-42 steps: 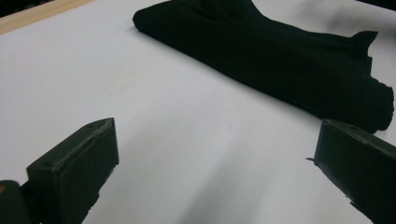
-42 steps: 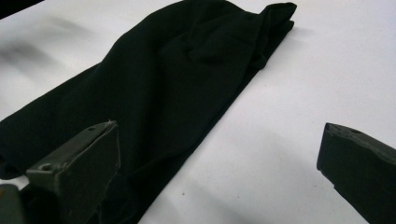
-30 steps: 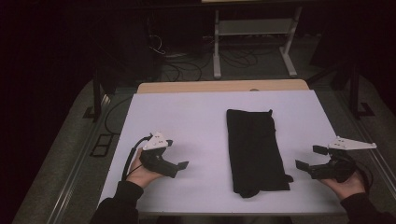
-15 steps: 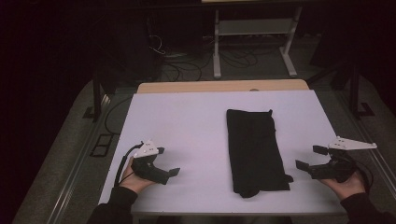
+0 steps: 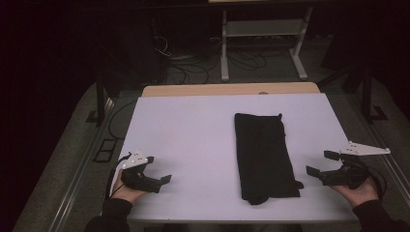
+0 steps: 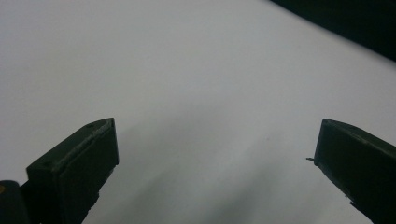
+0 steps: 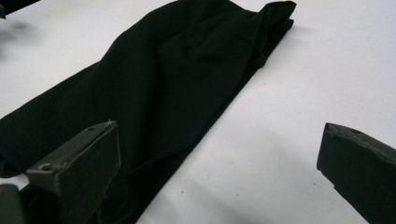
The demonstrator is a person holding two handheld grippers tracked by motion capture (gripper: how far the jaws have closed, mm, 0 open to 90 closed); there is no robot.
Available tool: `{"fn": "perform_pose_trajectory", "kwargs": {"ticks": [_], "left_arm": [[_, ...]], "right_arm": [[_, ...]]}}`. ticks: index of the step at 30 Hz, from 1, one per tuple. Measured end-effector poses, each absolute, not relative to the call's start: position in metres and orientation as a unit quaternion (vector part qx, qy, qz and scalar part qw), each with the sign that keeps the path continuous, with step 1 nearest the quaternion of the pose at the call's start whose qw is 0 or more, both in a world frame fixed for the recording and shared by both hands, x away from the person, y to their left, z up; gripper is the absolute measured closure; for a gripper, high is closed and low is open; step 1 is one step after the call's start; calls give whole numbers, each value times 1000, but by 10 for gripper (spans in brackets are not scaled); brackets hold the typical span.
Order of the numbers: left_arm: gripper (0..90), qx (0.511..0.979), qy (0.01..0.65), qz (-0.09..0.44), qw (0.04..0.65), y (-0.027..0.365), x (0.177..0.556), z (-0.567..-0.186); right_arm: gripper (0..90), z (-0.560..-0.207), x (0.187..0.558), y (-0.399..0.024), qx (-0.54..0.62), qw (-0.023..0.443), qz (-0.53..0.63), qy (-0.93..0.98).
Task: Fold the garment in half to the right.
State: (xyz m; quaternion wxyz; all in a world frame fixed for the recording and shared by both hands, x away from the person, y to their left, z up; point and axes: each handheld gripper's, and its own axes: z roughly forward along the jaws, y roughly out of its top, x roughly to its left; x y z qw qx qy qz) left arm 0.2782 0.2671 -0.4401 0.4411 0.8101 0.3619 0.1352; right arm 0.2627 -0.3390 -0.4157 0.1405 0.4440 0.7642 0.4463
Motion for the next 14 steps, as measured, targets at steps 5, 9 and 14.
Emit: {"fn": "perform_pose_trajectory", "kwargs": {"ticks": [5, 9, 14], "left_arm": [[0, 795, 375, 140, 455, 277, 275, -438], [0, 793, 376, 141, 458, 278, 275, -438], [0, 796, 373, 138, 457, 277, 275, -438]], "right_arm": [[0, -416, 263, -339, 444, 140, 446, 764], [0, -416, 263, -338, 445, 139, 446, 764], [0, -416, 264, -338, 444, 139, 446, 765]]}}
